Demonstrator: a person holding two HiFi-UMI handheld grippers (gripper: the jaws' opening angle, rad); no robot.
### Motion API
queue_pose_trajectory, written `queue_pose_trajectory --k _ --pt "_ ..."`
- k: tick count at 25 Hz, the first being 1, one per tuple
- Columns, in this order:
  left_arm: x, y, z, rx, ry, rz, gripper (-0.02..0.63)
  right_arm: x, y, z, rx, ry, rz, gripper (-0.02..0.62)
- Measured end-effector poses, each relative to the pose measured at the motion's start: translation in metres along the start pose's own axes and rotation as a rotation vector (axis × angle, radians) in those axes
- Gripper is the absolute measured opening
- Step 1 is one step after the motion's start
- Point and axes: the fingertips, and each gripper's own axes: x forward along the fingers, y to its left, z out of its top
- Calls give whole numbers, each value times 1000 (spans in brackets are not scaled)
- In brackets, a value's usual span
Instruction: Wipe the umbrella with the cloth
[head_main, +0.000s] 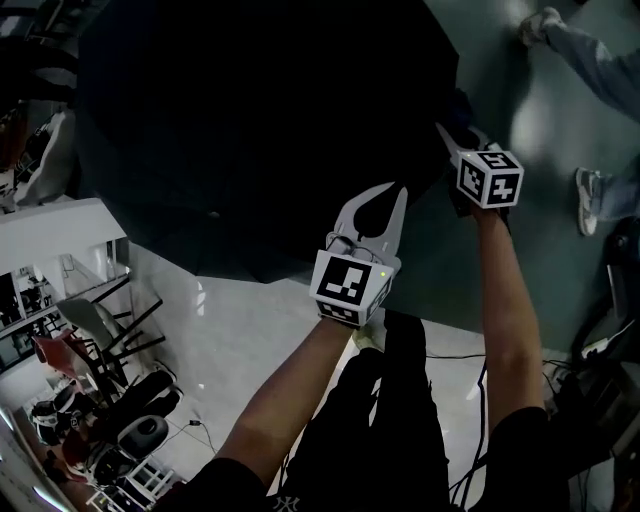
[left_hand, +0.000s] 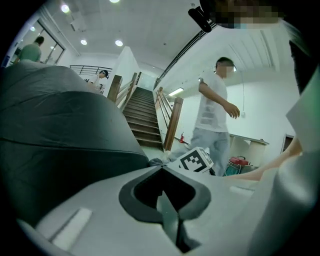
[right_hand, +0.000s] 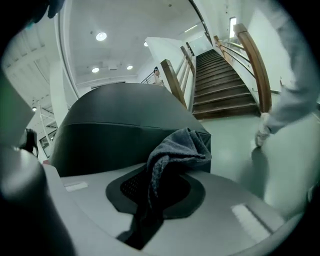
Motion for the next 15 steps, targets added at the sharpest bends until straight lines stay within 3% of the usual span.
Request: queue_pose_trajectory --k 7,15 --pt "-33 8 22 -21 -23 21 2 -15 61 9 -74 22 27 78" --pt "-96 22 37 -58 -51 78 2 -43 144 25 -123 11 -8 78"
